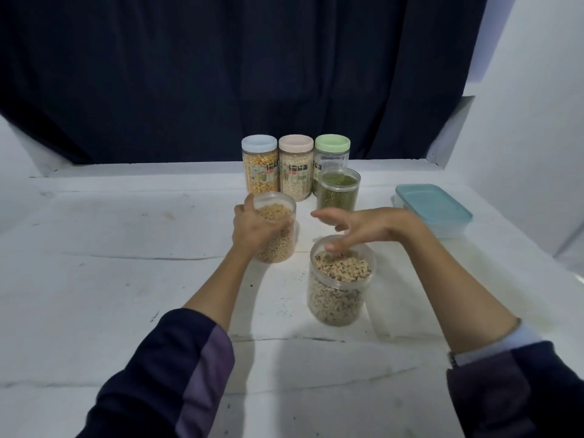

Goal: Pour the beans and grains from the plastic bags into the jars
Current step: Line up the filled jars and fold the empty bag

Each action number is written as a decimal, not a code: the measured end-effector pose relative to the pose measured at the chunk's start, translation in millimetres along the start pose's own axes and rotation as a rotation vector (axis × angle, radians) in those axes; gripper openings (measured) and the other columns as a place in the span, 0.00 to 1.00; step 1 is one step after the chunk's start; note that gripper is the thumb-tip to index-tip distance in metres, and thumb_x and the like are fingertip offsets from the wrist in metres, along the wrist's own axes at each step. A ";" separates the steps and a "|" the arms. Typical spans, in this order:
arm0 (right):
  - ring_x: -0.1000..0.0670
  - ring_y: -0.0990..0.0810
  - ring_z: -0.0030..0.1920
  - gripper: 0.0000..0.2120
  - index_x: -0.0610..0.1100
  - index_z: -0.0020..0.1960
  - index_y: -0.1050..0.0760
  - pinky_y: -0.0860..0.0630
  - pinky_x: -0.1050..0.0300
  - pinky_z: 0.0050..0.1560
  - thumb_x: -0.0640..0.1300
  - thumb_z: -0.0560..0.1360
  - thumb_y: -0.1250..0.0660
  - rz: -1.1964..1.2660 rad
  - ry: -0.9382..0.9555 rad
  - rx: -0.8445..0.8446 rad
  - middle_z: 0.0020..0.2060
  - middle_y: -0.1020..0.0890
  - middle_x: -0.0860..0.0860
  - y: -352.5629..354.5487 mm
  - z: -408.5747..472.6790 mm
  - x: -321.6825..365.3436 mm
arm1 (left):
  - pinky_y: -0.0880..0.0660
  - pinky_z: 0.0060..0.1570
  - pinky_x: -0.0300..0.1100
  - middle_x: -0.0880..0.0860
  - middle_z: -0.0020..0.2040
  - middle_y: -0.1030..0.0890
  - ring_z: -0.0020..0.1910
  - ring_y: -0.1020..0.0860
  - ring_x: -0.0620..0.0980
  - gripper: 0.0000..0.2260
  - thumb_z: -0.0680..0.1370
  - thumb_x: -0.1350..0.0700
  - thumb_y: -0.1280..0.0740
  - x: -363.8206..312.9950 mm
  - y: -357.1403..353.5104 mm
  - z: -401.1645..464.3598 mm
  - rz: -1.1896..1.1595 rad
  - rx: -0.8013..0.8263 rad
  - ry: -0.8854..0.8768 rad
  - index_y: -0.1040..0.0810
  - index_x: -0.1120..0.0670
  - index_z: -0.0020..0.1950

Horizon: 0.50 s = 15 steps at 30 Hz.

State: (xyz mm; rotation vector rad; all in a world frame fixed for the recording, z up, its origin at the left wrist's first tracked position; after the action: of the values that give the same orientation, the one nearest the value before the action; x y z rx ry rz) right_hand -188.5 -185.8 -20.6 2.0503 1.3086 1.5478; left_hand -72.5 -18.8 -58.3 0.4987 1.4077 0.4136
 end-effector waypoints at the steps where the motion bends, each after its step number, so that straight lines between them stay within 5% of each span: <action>1: 0.49 0.47 0.76 0.44 0.54 0.78 0.54 0.41 0.56 0.69 0.52 0.71 0.30 -0.016 -0.022 0.048 0.78 0.50 0.53 -3.7 -4.8 -1.0 | 0.31 0.65 0.58 0.57 0.69 0.37 0.68 0.33 0.58 0.47 0.65 0.42 0.23 0.8 1.2 -0.8 0.005 -0.002 0.005 0.45 0.51 0.76; 4: 0.47 0.51 0.77 0.51 0.58 0.77 0.58 0.41 0.51 0.72 0.45 0.69 0.25 -0.192 -0.096 0.194 0.77 0.53 0.52 -20.5 -9.7 -4.4 | 0.31 0.65 0.56 0.57 0.68 0.36 0.67 0.32 0.58 0.47 0.65 0.42 0.23 2.3 6.4 -4.1 0.006 -0.022 -0.002 0.44 0.52 0.75; 7: 0.44 0.46 0.75 0.57 0.61 0.76 0.57 0.34 0.43 0.70 0.51 0.62 0.19 -0.493 -0.166 0.140 0.75 0.49 0.51 -25.6 -2.6 -5.1 | 0.30 0.65 0.55 0.57 0.68 0.36 0.67 0.32 0.58 0.47 0.64 0.42 0.22 4.8 11.0 -4.7 0.005 -0.072 0.007 0.43 0.53 0.75; 12: 0.45 0.40 0.71 0.55 0.56 0.75 0.52 0.30 0.45 0.67 0.46 0.61 0.19 -0.288 -0.038 -0.193 0.70 0.46 0.51 -13.0 13.0 5.1 | 0.31 0.65 0.56 0.58 0.70 0.37 0.69 0.34 0.59 0.50 0.63 0.41 0.22 12.9 17.1 -1.7 0.019 -0.127 0.038 0.45 0.54 0.76; 15: 0.47 0.42 0.70 0.39 0.47 0.72 0.38 0.35 0.47 0.69 0.49 0.67 0.23 -0.230 0.035 -0.520 0.69 0.43 0.49 1.6 26.0 12.6 | 0.31 0.65 0.56 0.58 0.71 0.38 0.69 0.35 0.59 0.48 0.65 0.42 0.22 17.2 18.6 3.0 0.001 -0.166 0.054 0.46 0.53 0.76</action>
State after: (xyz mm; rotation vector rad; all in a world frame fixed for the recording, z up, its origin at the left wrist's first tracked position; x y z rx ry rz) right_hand -164.8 -169.2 -21.9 1.5062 0.9751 1.6102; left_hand -67.0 5.8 -61.8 0.3550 1.4116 0.5430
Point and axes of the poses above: each hand's wrist, its own z-axis towards the middle knuckle, its own y-axis out of the back of the hand, x = y × z, the point moved 8 cm from there along z, towards the middle knuckle
